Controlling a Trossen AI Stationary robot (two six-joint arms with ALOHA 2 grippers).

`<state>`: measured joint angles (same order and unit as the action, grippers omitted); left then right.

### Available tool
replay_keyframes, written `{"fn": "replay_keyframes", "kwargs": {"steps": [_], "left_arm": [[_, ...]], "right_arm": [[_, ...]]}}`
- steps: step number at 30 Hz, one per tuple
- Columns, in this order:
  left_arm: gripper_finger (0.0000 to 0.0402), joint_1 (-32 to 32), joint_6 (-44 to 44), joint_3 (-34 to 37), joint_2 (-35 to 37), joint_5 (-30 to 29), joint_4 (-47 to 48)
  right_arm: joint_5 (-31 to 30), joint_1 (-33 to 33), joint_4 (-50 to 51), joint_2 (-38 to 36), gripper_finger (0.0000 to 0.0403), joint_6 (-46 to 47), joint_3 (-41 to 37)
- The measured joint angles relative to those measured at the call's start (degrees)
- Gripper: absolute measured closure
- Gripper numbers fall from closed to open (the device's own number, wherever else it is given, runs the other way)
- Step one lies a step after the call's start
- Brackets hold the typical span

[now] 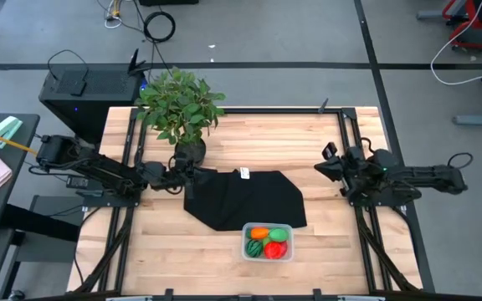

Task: Pick and placing Produce into tupperware
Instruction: Return to Home Position

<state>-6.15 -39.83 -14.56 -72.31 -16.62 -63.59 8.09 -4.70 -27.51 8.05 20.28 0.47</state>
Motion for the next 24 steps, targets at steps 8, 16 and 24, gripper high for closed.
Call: {"fn": "replay_keyframes", "kwargs": {"steps": [8,16,24], "left_arm": [[0.0383,0.0,0.45,0.01,0.0,1.39,0.0],[0.0396,0.0,0.63,0.0,0.0,1.46,0.07],[0.0379,-0.02,0.61,-0.01,0.0,1.49,0.07]], "right_arm": [[-5.81,4.18,11.71,2.79,0.0403,-18.38,0.0],[-6.77,4.14,15.67,4.59,0.0403,-19.59,0.0],[-3.36,4.14,17.93,4.55,0.0403,-23.96,0.02]]}}
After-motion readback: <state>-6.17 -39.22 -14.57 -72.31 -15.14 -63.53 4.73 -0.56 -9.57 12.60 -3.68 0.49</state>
